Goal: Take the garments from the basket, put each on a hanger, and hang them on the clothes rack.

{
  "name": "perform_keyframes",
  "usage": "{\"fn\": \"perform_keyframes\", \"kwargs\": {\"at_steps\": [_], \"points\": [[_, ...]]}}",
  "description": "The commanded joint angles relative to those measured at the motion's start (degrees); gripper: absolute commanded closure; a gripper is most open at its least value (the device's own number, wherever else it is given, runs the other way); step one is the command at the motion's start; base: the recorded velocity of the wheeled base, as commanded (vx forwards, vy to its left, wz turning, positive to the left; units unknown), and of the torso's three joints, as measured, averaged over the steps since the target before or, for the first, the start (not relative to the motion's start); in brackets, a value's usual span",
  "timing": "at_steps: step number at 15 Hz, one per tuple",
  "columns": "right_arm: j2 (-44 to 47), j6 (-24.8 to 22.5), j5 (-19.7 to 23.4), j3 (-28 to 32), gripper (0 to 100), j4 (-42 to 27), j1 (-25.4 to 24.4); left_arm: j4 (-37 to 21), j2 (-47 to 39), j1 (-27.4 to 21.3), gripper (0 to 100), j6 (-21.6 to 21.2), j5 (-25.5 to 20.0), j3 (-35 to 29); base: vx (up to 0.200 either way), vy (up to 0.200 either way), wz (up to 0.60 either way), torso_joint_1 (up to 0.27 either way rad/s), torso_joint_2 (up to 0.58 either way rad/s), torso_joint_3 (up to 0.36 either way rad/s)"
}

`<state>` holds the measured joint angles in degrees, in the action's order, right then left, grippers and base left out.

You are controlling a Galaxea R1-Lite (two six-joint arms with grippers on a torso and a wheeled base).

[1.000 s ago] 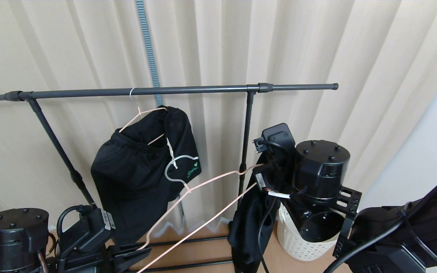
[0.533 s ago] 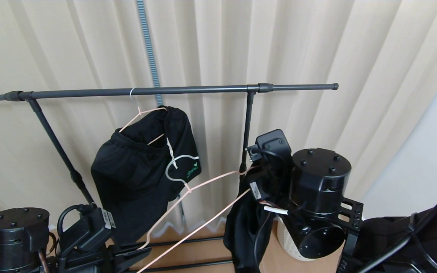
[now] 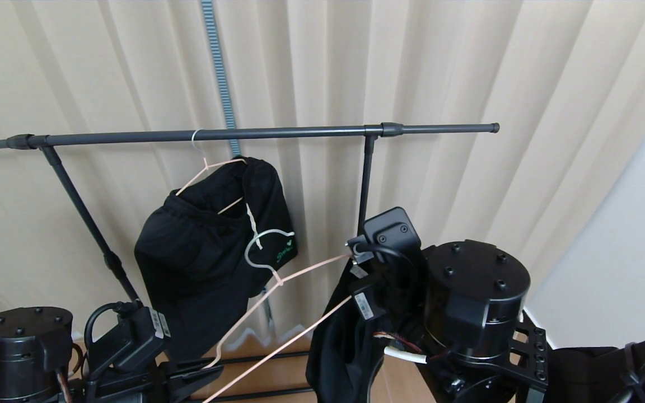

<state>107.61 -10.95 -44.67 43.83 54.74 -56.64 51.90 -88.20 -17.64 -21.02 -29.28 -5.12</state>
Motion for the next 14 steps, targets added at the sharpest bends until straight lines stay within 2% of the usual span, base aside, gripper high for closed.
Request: {"fn": "perform_keyframes", "kwargs": {"at_steps": [1,5,14], "points": [[-0.2,0.3,0.0,-0.4,100,0.0,-1.5,0.0,0.0,0.1,100,0.0,0.0,0.0,0.000,0.000,0.00,0.000,0.00,0.000],[-0.3,1.1,0.0,-0.4,100,0.0,-3.6,0.0,0.0,0.0,100,0.0,0.0,0.1,0.000,0.000,0.00,0.000,0.00,0.000],[0.4,6.1,0.5,0.9,100,0.0,-6.7,0.0,0.1,-0.2,100,0.0,-0.1,0.5,0.000,0.000,0.00,0.000,0.00,0.000]]}}
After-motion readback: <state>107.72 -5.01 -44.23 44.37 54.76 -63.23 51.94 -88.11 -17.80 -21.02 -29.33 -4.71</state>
